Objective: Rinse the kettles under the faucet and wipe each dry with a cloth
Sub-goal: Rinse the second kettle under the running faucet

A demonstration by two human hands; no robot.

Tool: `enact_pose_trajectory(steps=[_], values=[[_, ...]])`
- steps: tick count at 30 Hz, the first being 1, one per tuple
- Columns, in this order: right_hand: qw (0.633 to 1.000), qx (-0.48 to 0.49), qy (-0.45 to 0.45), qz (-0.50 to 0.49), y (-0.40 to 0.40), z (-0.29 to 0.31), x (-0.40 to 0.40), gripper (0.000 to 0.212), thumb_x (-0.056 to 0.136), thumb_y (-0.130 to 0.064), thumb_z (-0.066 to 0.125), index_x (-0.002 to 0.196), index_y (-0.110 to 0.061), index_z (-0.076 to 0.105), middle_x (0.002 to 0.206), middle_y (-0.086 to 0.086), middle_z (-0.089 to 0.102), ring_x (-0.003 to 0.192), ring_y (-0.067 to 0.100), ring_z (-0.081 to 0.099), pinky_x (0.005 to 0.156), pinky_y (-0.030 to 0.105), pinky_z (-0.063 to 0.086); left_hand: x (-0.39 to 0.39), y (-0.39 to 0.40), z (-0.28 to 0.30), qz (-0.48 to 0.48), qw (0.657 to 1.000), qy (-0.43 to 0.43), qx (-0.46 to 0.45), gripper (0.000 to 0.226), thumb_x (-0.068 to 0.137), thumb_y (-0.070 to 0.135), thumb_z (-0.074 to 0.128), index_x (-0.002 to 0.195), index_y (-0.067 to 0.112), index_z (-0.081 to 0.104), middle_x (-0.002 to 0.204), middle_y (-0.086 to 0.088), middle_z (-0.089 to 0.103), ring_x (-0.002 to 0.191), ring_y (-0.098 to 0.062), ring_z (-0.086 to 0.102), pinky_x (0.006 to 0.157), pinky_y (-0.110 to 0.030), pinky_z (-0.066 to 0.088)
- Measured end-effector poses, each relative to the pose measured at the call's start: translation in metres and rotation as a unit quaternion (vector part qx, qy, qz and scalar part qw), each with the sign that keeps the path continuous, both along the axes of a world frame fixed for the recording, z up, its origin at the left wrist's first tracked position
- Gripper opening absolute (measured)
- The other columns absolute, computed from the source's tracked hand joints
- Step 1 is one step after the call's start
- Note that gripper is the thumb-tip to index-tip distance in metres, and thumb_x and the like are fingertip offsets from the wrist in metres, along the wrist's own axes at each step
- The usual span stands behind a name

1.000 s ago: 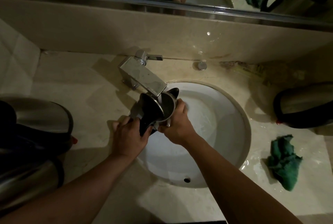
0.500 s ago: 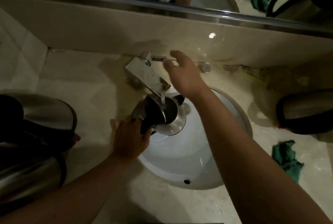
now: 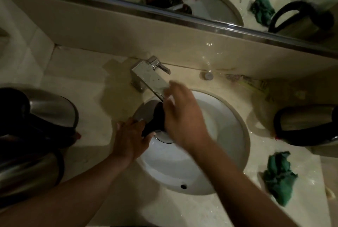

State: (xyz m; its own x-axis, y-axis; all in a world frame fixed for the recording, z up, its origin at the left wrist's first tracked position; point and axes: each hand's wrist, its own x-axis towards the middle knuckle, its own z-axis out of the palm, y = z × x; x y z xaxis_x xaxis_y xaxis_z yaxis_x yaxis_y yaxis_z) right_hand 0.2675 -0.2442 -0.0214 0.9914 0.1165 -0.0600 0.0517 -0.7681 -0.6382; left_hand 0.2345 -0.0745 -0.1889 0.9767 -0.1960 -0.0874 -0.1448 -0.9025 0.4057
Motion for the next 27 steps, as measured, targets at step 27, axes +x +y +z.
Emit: enact_pose_trajectory(steps=[27], values=[[0.879,-0.166,0.229,-0.385,-0.219,-0.077,-0.181,0.068,0.089,-0.007,0.055,0.152,-0.03,0.045,0.171,0.019,0.01,0.158,0.04,0.009,0.127,0.057,0.017,-0.009,-0.029,0.029,0.081,0.983,0.15,0.071,0.029,0.075,0.044,0.08,0.07,0.019,0.065,0.072,-0.009,0.067,0.084,-0.034,0.065,0.082,-0.041,0.039]])
